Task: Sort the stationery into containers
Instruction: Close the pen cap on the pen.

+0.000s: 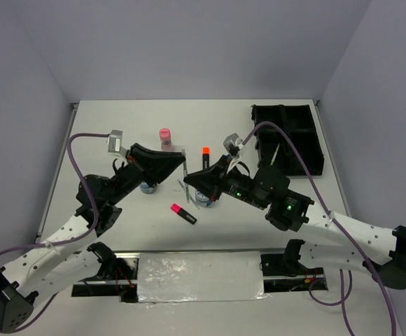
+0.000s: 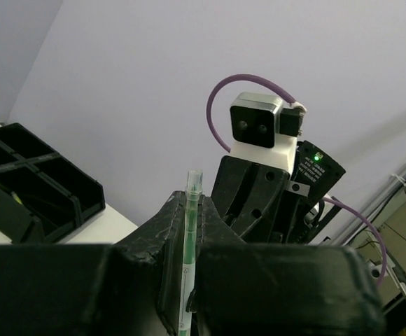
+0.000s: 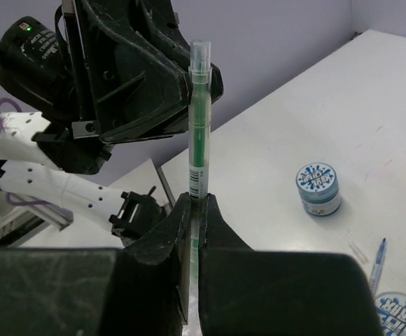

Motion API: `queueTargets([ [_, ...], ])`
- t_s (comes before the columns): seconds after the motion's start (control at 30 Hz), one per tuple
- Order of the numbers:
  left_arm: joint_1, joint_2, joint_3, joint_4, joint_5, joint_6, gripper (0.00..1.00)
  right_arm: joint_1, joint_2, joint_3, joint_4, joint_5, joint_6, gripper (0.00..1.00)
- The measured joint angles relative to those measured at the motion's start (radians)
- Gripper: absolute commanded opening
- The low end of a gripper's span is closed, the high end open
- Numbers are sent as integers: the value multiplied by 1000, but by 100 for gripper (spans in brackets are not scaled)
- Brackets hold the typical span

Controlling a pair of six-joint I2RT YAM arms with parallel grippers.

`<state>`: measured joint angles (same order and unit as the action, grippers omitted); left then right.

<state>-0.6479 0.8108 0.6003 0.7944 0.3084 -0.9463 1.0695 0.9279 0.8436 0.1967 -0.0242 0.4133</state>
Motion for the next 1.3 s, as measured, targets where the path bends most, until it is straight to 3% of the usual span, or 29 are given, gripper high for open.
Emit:
queueTargets([
  [0.03,0,-3,3,-6,-6,4,31,0,6,9,-5,2,-15,0],
  [0.07,0,-4,11,-18,-13,10,44,0,13,21,-11,2,-28,0],
  [0.1,-1,-6,24,-46,-11,24,50,0,23,33,-10,3,-43,0],
  [0.23,-12,-6,76,-181,-2,72,54,0,33,68,23,-6,-85,0],
  [0.3,-15,-10,100,-224,-4,99,50,0,32,69,24,-10,-93,0],
  [0.37,-15,-12,119,-255,-3,115,31,0,32,69,23,-9,-97,0],
  [0.43,-21,-12,140,-274,6,134,28,-3,32,68,20,-8,-98,0],
  [0.5,-21,-12,152,-287,10,141,10,-3,32,67,25,-9,-97,0],
  [0.57,-21,-8,161,-297,12,164,0,-4,31,67,27,-8,-97,0],
  [0.6,-21,-6,164,-301,15,169,0,-6,31,67,27,-9,-96,1],
  [0.67,-21,1,171,-301,26,183,0,-8,31,67,26,-12,-94,29],
  [0.73,-21,6,171,-294,46,185,0,-9,31,67,26,-31,-94,47],
  [0.87,-20,14,171,-246,93,183,0,-5,48,67,18,-106,-100,45],
  [0.9,-20,15,171,-229,109,183,0,-5,58,67,17,-121,-100,40],
  [0.93,-20,15,171,-212,121,182,0,-5,68,67,16,-131,-101,22],
  [1.0,-20,15,171,-192,136,188,0,-5,84,68,16,-150,-102,7],
  [1.03,-18,16,170,-189,144,187,7,-5,88,69,18,-149,-99,0],
  [1.1,-16,17,171,-188,144,189,31,-5,88,72,15,-153,-93,0],
  [1.13,-16,17,171,-190,144,196,66,-5,88,72,13,-152,-93,0],
  [1.23,-17,19,186,-238,130,220,85,-5,88,73,3,-147,-98,0],
  [1.3,-19,21,208,-296,107,244,89,-5,88,73,-6,-139,-98,0],
])
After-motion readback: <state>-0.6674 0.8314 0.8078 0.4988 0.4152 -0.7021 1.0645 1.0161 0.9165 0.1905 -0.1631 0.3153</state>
